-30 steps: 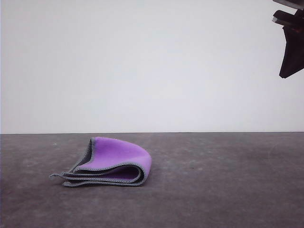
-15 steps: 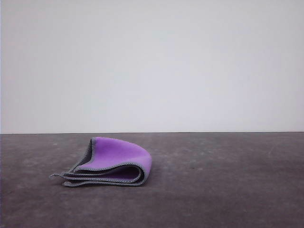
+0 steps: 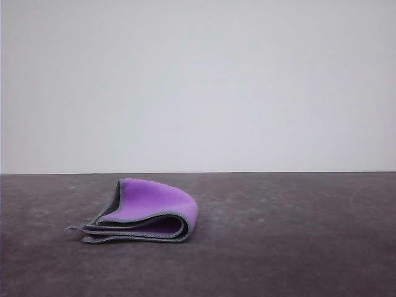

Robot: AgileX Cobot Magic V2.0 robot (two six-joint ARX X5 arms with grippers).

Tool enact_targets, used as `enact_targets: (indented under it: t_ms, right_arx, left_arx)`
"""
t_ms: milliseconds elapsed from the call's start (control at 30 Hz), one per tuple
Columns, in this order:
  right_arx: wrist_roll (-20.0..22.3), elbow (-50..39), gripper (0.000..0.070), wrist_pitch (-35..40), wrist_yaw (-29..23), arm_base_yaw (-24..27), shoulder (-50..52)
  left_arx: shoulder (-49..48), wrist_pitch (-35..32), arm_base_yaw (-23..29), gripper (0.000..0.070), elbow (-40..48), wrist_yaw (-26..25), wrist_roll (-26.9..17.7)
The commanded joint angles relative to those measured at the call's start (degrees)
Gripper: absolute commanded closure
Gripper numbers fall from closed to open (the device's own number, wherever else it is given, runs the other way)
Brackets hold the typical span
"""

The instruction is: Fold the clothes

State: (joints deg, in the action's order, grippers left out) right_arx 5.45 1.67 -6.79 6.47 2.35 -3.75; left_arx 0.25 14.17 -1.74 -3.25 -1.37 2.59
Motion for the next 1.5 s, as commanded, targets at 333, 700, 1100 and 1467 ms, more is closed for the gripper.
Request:
enact_targets:
  t_ms: [333, 700, 1100, 1467]
  right_arx:
    - [-1.4, -1.0, 0.069, -3.5, -6.7, -3.4, 3.5]
    - [-2.4, -1.0, 0.069, -3.3, -6.3, -3.7, 3.5]
    - [-2.4, -1.0, 0.069, -2.1, -6.4, -2.9, 3.5]
    - [-2.4, -1.0, 0.069, -2.1, -6.5, -1.7, 3.5]
  left_arx:
    - [-0.1, 1.0, 0.0, 0.0685, 0.7, 0.1, 0.0]
    - [-0.1, 1.0, 0.0, 0.0685, 0.7, 0.1, 0.0]
    - [-0.1, 1.0, 0.0, 0.0685, 0.7, 0.1, 0.0]
    - [-0.1, -0.7, 0.0, 0.0684, 1.4, 0.1, 0.1]
